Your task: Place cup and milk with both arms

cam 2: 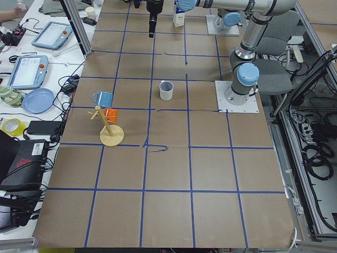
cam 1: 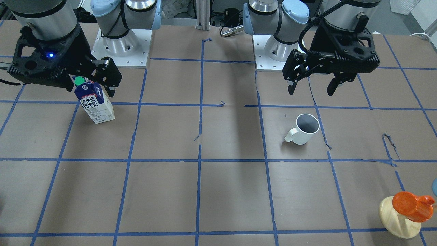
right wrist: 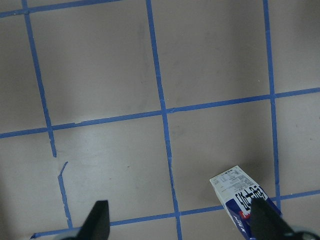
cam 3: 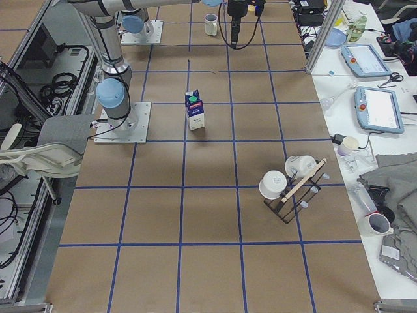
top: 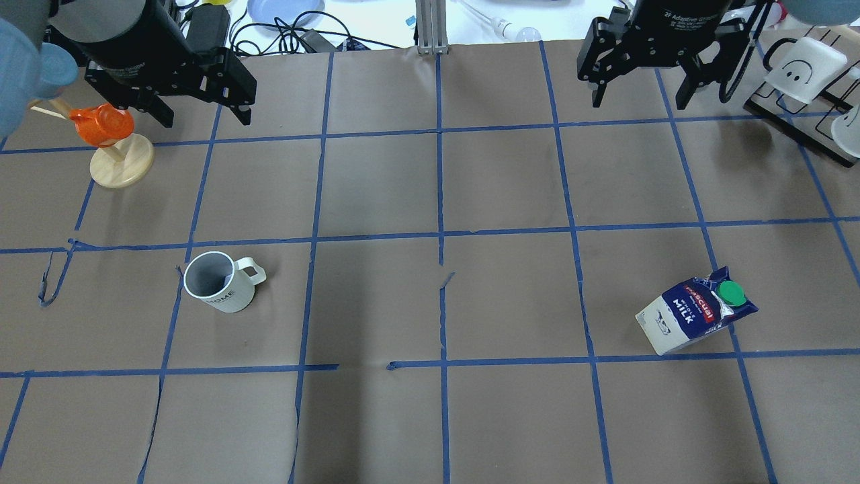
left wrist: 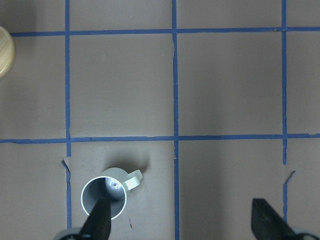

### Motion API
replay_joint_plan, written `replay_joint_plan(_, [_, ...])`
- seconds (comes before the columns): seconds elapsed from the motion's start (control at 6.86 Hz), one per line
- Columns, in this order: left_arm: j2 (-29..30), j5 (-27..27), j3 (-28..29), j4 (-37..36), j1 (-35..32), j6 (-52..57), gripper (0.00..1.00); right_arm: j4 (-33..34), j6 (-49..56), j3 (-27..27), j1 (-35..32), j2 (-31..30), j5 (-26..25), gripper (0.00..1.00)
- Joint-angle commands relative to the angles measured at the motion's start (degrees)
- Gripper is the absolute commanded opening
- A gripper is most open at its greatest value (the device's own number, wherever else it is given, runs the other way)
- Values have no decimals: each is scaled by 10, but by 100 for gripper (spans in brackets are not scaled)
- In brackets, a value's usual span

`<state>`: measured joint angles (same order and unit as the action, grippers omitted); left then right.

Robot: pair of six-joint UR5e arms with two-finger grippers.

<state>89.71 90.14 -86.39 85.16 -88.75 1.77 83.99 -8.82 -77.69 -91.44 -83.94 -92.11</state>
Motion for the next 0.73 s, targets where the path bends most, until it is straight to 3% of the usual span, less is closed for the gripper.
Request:
replay_joint_plan(0.0, [-3,5,0,2,0,0,100,-3,1,4,0,-2,0,100])
replay_joint_plan(0.58, [2,7,22,38,2,0,100,-8,35,1,0,-14,0,100])
